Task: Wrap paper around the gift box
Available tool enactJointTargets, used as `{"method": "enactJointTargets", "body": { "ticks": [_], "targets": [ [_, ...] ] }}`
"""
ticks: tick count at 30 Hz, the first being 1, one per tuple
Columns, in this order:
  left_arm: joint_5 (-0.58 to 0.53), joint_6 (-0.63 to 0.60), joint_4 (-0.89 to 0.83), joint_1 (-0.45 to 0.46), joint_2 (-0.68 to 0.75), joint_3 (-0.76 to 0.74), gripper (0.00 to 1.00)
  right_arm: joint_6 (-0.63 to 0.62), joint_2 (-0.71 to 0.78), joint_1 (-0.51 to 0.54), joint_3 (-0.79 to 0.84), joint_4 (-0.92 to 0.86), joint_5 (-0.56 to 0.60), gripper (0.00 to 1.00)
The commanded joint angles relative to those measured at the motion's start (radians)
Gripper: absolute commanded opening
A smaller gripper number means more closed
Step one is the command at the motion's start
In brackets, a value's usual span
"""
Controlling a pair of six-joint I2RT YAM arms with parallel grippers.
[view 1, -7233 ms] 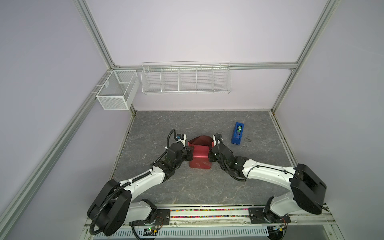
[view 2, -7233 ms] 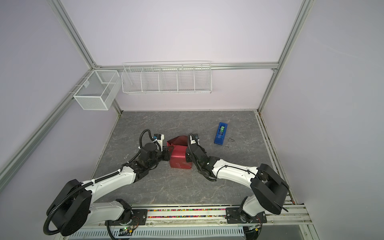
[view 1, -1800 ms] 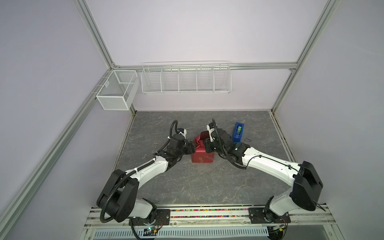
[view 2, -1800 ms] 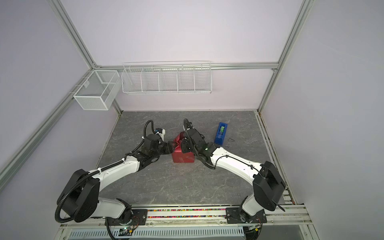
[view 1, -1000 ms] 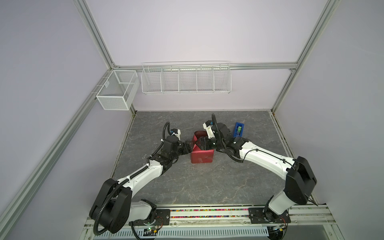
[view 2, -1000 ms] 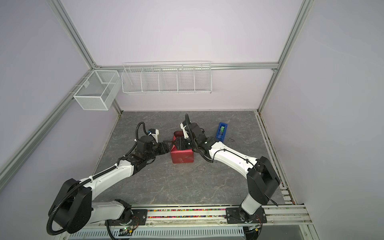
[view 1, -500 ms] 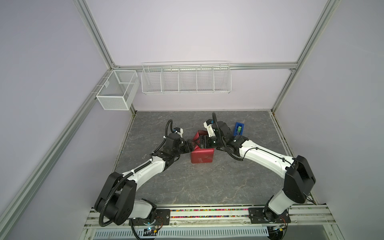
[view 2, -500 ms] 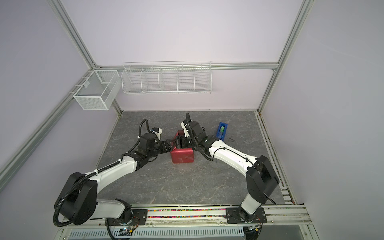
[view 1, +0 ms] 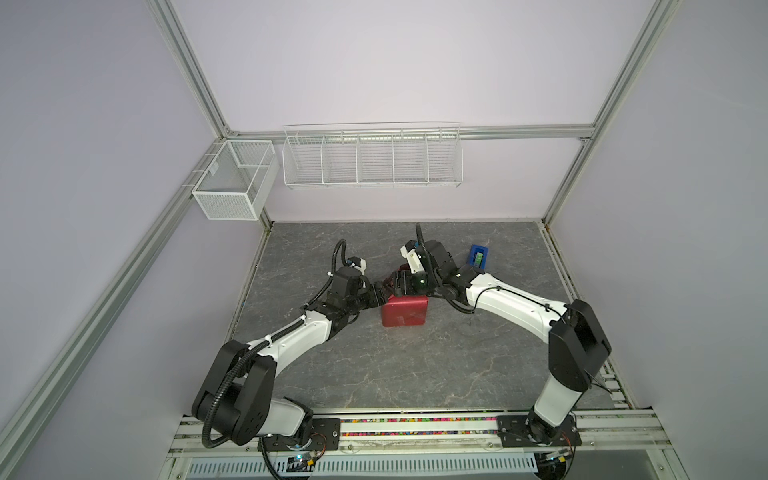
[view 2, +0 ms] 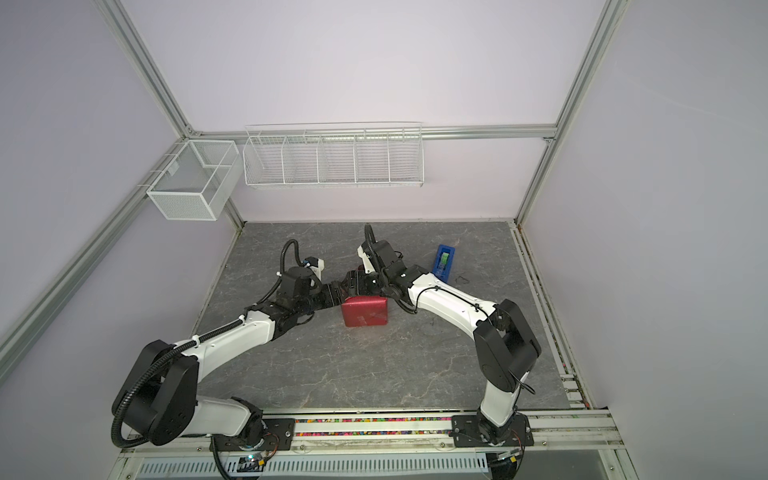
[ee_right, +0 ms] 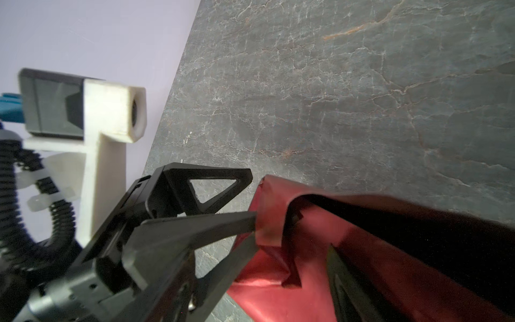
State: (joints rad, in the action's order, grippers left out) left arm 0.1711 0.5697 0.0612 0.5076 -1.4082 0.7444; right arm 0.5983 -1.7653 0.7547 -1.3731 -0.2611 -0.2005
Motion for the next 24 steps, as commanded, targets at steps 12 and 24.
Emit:
{"method": "enactJointTargets", "body": {
  "ticks": [12, 24],
  "targets": [
    [-0.006, -0.036, -0.004, 0.005, 0.053, 0.033, 0.73, -0.014, 0.097, 0.006, 0.005, -0.041, 0.047, 0.77],
    [-0.096, -0.089, -0.125, -0.036, 0.107, 0.093, 0.72, 0.063, 0.037, 0.004, -0.032, 0.012, -0.097, 0.75]
  ]
}}
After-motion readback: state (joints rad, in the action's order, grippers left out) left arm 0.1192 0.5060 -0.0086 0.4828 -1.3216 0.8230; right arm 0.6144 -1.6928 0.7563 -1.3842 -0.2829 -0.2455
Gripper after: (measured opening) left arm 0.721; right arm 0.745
